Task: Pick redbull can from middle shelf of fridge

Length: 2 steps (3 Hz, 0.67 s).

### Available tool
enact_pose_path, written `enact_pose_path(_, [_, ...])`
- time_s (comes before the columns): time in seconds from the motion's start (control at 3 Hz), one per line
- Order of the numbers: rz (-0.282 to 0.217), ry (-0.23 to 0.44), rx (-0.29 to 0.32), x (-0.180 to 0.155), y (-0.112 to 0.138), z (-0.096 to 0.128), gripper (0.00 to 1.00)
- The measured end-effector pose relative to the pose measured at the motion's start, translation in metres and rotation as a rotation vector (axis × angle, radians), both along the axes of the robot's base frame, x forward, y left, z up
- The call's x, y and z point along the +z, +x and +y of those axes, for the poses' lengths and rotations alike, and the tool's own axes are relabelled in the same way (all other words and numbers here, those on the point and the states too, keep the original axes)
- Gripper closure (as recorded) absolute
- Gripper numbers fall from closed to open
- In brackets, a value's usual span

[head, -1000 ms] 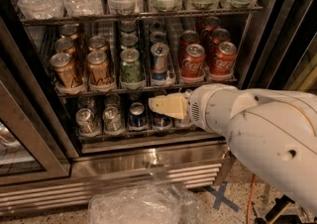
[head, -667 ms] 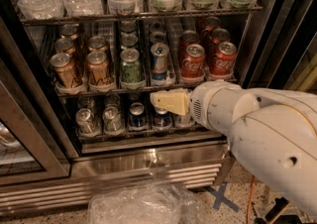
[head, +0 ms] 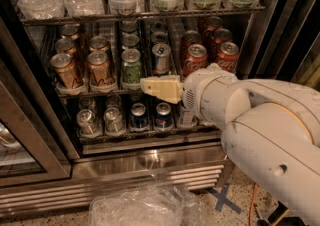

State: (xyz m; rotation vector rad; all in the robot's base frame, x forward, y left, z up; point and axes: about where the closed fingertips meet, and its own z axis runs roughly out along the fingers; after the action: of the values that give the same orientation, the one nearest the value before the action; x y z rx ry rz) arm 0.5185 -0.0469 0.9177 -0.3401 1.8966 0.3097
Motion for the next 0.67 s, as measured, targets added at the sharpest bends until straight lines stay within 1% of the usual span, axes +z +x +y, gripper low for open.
enact_pose_path(0.33, [0.006, -0.024, 0.063, 0.0010, 0.0095, 0.0324, 0.00])
enact_pose_path(0.67, [0.015, -0.026, 0.062, -0.0015, 0.0084, 0.0341, 0.00])
